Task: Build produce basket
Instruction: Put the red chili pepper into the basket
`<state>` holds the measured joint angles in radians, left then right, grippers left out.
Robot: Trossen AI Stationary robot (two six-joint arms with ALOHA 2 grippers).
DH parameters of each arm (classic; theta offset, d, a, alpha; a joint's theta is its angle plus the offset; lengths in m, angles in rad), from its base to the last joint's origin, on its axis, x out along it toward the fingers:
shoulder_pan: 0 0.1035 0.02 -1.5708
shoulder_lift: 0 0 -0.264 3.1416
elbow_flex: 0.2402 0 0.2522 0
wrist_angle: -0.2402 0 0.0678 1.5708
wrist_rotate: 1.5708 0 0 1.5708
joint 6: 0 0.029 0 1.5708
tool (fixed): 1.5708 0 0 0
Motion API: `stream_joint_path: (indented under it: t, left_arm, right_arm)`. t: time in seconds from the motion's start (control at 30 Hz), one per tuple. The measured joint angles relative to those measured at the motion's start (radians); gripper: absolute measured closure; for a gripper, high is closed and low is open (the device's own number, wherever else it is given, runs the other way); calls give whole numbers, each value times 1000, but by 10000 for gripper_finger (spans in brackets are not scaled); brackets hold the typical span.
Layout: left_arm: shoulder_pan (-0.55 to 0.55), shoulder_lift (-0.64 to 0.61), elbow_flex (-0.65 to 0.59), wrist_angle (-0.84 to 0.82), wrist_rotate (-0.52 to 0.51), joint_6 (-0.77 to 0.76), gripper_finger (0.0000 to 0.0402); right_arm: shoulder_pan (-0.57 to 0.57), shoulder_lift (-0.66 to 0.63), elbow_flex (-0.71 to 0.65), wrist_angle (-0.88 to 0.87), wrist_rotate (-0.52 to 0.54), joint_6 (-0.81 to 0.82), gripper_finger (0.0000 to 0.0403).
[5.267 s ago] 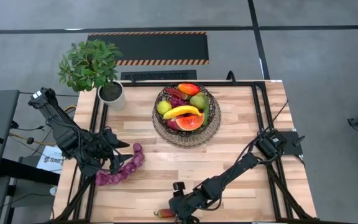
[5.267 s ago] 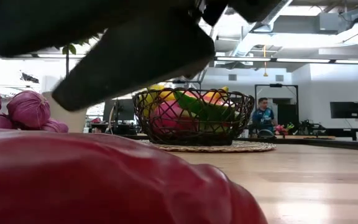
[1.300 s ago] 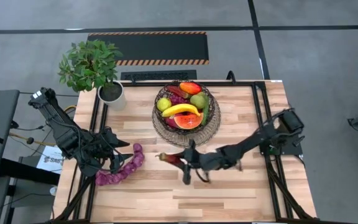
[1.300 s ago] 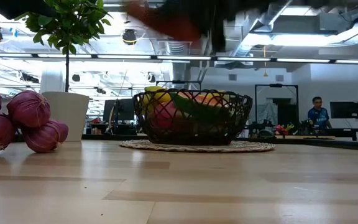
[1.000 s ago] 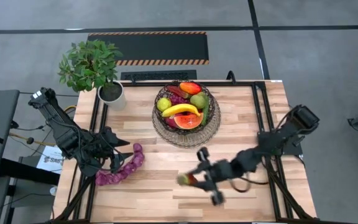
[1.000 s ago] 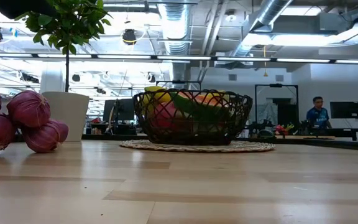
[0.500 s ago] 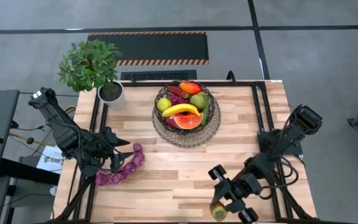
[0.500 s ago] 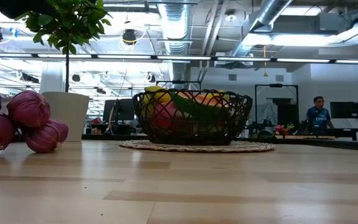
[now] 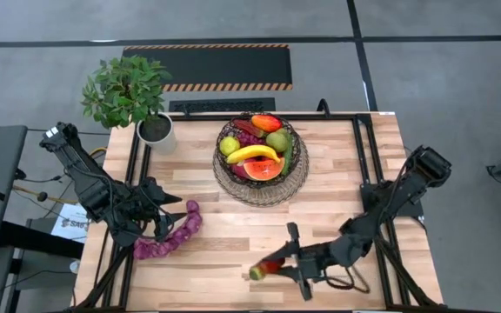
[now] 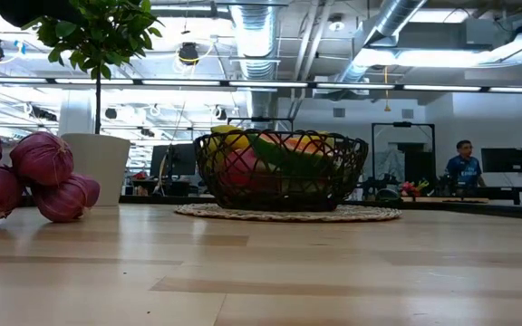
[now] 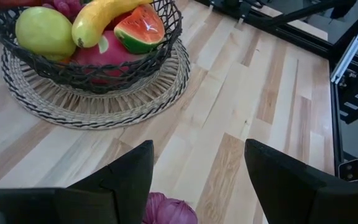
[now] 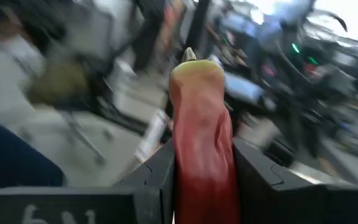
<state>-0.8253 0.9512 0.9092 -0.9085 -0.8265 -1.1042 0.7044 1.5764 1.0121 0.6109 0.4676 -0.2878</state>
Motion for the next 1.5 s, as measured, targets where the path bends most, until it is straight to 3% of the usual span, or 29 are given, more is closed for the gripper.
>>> stream_joint_path:
  t: [0.33,0.53,0.6,0.67,0.87,1.13,1.3,1.5]
  left_arm:
    - [0,0,0,0,0,0,165]
    - [0,0,0,0,0,-1,165]
    - [0,0,0,0,0,-4,165]
    - [0,0,0,0,0,-4,165]
    - [0,0,0,0,0,-4,165]
    - [0,0,0,0,3,-5,164]
    - [0,0,0,0,11,-16,164]
    - [0,0,0,-1,11,-17,165]
  right_arm:
    - [0,0,131,-494,386,-147,264]
    - [-18,0,143,-485,790,-181,263]
    - [-39,0,148,-420,1005,-135,263]
    - [-74,-6,150,-377,1103,-64,263]
    - [-211,-60,148,-372,1098,320,264]
    - [-430,-75,144,-424,1055,638,258]
    - [-518,-61,144,-657,930,921,261]
    - [-600,-49,142,-1173,762,1468,250]
